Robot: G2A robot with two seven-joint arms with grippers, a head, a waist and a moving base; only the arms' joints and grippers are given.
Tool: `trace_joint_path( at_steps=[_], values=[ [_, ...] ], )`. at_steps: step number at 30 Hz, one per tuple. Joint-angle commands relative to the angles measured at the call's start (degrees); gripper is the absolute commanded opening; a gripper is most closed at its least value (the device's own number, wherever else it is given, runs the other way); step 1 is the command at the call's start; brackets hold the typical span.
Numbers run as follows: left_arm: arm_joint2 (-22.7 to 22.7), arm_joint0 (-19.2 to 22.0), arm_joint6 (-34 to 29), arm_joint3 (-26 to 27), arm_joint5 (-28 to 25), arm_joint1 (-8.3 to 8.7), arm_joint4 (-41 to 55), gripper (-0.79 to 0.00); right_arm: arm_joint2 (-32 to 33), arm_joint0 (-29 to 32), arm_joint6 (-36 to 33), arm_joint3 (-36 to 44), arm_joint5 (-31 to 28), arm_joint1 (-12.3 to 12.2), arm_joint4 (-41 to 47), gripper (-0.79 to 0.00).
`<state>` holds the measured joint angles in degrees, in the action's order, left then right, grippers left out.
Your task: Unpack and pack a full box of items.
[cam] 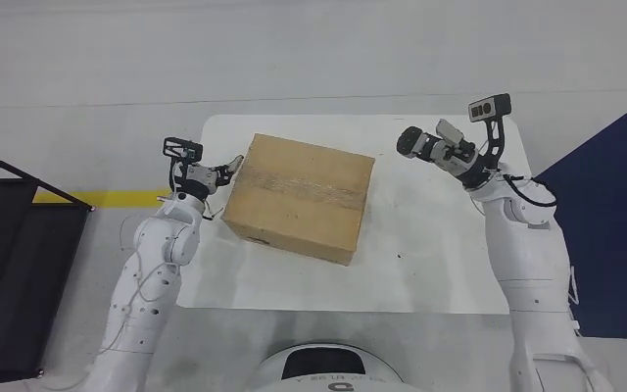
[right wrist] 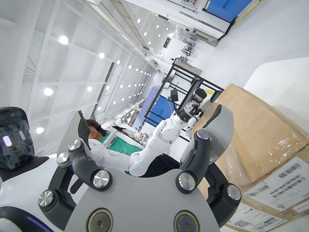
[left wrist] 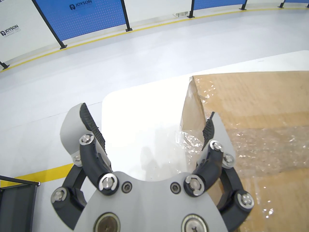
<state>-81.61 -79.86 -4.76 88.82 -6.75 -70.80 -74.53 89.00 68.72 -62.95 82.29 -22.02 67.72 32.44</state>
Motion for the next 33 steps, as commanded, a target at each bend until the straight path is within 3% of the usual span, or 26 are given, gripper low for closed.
trace_joint_path(
  at_steps=[1, 9, 13, 18, 33],
  values=[
    [0.0, -0.2, 0.0, 1.0, 0.5, -0.07, 0.6, 0.000, 0.5, -0.1, -0.6, -1.1, -0.5, -0.1, 0.8, 0.000],
    [-4.1, -0.1, -1.3, 2.4, 4.2, -0.14, 7.2, 0.000, 4.2, 0.0, -5.0, -5.6, -2.8, -1.0, 5.1, 0.000],
    [-8.8, 0.2, -1.1, 2.7, 6.0, -0.32, 18.1, 0.000, 6.2, -0.9, -8.8, -8.8, -4.2, -1.6, 6.4, 0.000],
    [-9.7, 0.4, -1.4, 2.7, 6.0, -0.41, 23.2, -0.001, 7.1, -1.7, -10.4, -10.5, -4.8, -1.9, 6.4, 0.000],
    [-9.6, 0.3, -1.4, 2.7, 6.0, -0.39, 20.9, 0.000, 7.1, -1.7, -10.3, -10.4, -4.8, -1.9, 6.4, -0.001]
  ],
)
